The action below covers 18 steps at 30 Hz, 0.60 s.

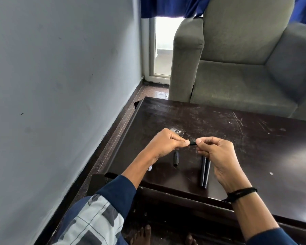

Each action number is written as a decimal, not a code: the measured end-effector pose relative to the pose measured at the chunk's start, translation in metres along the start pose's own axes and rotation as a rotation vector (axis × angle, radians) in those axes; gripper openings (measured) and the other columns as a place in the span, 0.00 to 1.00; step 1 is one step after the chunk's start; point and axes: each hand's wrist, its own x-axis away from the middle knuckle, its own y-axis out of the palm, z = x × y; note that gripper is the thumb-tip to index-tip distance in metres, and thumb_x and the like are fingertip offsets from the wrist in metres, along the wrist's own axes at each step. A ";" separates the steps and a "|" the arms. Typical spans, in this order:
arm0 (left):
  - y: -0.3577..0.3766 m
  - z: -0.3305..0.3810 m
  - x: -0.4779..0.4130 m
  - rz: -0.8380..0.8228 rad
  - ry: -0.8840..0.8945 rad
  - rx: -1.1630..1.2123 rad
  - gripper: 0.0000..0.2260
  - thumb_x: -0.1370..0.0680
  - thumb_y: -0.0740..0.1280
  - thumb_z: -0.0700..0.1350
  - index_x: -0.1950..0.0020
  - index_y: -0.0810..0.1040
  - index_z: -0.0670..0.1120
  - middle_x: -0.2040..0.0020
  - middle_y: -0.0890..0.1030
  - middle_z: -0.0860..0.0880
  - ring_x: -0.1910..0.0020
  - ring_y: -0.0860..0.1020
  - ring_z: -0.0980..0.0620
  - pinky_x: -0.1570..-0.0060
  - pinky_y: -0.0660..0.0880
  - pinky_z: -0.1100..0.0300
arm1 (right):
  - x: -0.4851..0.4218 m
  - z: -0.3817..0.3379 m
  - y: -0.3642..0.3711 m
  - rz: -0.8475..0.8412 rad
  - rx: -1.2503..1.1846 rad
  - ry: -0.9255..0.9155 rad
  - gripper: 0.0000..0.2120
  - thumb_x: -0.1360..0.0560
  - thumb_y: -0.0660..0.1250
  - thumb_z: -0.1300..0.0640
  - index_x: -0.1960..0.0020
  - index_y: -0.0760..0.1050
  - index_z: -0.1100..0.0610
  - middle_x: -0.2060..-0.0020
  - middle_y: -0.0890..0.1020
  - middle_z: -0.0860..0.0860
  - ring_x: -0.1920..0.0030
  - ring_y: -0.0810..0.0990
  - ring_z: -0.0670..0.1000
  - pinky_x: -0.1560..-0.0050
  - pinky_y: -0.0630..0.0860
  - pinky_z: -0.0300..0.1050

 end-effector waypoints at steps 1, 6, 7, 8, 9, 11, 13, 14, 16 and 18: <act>0.000 -0.001 0.000 0.005 0.001 0.002 0.06 0.25 0.75 0.49 0.51 0.88 0.48 0.57 0.87 0.54 0.57 0.82 0.62 0.43 0.76 0.59 | 0.000 0.000 0.000 -0.004 -0.006 0.002 0.03 0.25 0.75 0.65 0.57 0.83 0.63 0.62 0.84 0.56 0.61 0.82 0.50 0.61 0.80 0.35; 0.000 0.000 0.001 0.007 0.008 -0.003 0.08 0.24 0.74 0.49 0.51 0.88 0.46 0.65 0.85 0.57 0.68 0.76 0.69 0.51 0.71 0.64 | 0.001 0.001 -0.001 0.012 0.016 0.016 0.07 0.25 0.76 0.58 0.56 0.83 0.62 0.64 0.85 0.56 0.62 0.83 0.50 0.55 0.82 0.43; 0.000 0.001 0.002 0.000 0.007 -0.015 0.08 0.24 0.74 0.49 0.51 0.88 0.46 0.67 0.84 0.58 0.68 0.76 0.69 0.51 0.71 0.63 | 0.000 0.002 0.000 0.016 0.028 0.010 0.06 0.24 0.76 0.59 0.57 0.83 0.63 0.64 0.84 0.56 0.62 0.83 0.51 0.54 0.81 0.44; 0.000 0.001 0.002 -0.006 0.006 -0.023 0.08 0.24 0.74 0.49 0.51 0.88 0.46 0.68 0.84 0.58 0.67 0.77 0.69 0.50 0.72 0.62 | 0.000 0.002 0.000 0.016 0.034 0.003 0.05 0.25 0.75 0.61 0.57 0.83 0.63 0.64 0.84 0.56 0.62 0.82 0.51 0.55 0.81 0.44; 0.000 0.001 0.002 -0.008 0.004 -0.023 0.08 0.24 0.75 0.49 0.51 0.88 0.47 0.66 0.84 0.58 0.64 0.79 0.67 0.47 0.74 0.61 | 0.000 0.002 0.000 0.014 0.035 -0.004 0.05 0.25 0.75 0.63 0.58 0.83 0.63 0.64 0.84 0.55 0.62 0.82 0.51 0.55 0.81 0.43; 0.000 0.000 0.001 0.004 0.001 -0.020 0.07 0.25 0.75 0.50 0.51 0.88 0.48 0.60 0.86 0.56 0.59 0.81 0.64 0.44 0.76 0.59 | 0.000 0.001 0.000 0.005 0.028 -0.012 0.03 0.25 0.75 0.64 0.58 0.83 0.62 0.64 0.84 0.54 0.61 0.82 0.50 0.57 0.80 0.40; 0.000 0.000 0.001 0.012 0.007 -0.009 0.07 0.25 0.75 0.49 0.52 0.88 0.47 0.61 0.86 0.56 0.62 0.79 0.67 0.50 0.73 0.63 | -0.001 0.000 0.000 -0.007 0.013 -0.005 0.03 0.25 0.76 0.62 0.56 0.84 0.61 0.64 0.84 0.52 0.61 0.82 0.49 0.57 0.80 0.40; -0.001 -0.001 0.000 0.012 0.010 -0.007 0.06 0.24 0.75 0.49 0.52 0.88 0.47 0.62 0.86 0.56 0.64 0.79 0.68 0.51 0.72 0.64 | 0.000 0.000 0.000 -0.010 0.007 0.003 0.04 0.25 0.76 0.60 0.55 0.84 0.61 0.64 0.85 0.52 0.61 0.83 0.48 0.56 0.81 0.41; -0.001 -0.001 0.000 0.008 0.008 -0.010 0.06 0.24 0.75 0.49 0.52 0.88 0.47 0.59 0.87 0.55 0.62 0.79 0.68 0.50 0.72 0.64 | 0.000 0.002 0.000 -0.004 0.014 0.015 0.07 0.24 0.75 0.56 0.54 0.84 0.61 0.64 0.85 0.55 0.63 0.83 0.47 0.56 0.82 0.41; -0.001 -0.002 0.000 -0.007 0.004 -0.019 0.06 0.25 0.75 0.49 0.51 0.88 0.49 0.57 0.87 0.55 0.58 0.81 0.66 0.44 0.75 0.61 | 0.000 0.002 0.000 0.002 0.046 0.005 0.07 0.24 0.75 0.58 0.56 0.84 0.62 0.64 0.85 0.57 0.64 0.82 0.48 0.57 0.82 0.40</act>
